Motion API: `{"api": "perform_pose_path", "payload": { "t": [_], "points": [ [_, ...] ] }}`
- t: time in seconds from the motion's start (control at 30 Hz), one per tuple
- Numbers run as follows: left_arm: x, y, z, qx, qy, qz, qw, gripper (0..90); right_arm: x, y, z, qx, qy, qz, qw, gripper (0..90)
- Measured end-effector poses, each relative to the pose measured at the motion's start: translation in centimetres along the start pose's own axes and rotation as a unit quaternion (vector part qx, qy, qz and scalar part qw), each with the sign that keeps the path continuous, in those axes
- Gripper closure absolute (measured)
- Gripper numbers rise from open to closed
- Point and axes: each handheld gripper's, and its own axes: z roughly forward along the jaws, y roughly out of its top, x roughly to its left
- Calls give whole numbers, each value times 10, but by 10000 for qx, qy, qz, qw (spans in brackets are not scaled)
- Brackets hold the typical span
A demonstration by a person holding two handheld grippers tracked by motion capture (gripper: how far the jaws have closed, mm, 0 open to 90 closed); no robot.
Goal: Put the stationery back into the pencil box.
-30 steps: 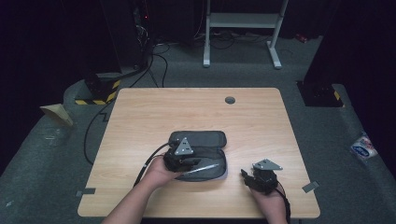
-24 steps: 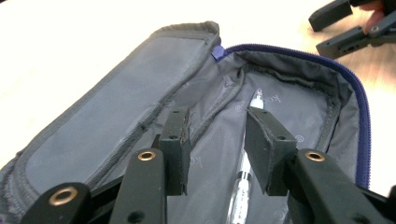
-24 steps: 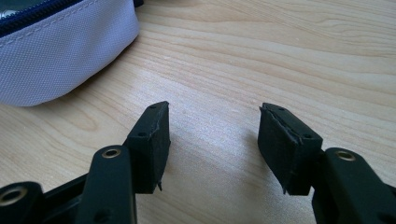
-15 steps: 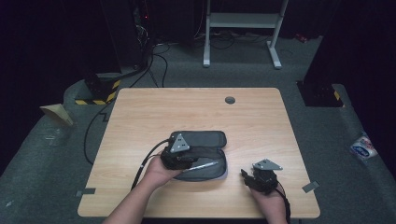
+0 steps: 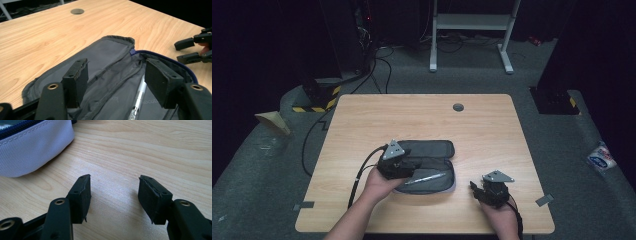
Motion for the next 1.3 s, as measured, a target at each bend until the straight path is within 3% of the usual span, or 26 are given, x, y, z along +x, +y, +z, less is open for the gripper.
{"api": "perform_pose_path", "payload": {
  "t": [0.1, 0.3, 0.47, 0.67, 0.8, 1.13, 1.3],
  "points": [
    [5, -2, -3, -60, -19, -218, 9997, 340, 0, 0, 0, -1, -1, 0, 10000, 431],
    [9, -5, -5, 8, 87, -239, 9997, 260, 0, 0, 0, 0, 0, 0, 10000, 431],
    [14, -7, -10, 41, 324, -253, 9991, 193, 0, 0, 0, 3, 0, 12, 10000, 431],
    [24, -15, -22, 15, 516, -335, 9981, 184, 0, 0, 0, 4, 0, 10, 10000, 431],
    [35, -24, -33, 2, 722, -472, 9963, 183, 0, 0, 0, 3, 3, 10, 10000, 431],
    [53, -46, -61, -34, 998, -724, 9924, 183, 0, 0, 0, 4, 3, 13, 10000, 431],
    [56, -55, -72, 134, 1264, -790, 9887, 183, 1, 0, 0, 4, 3, 12, 10000, 431]
  ]
}}
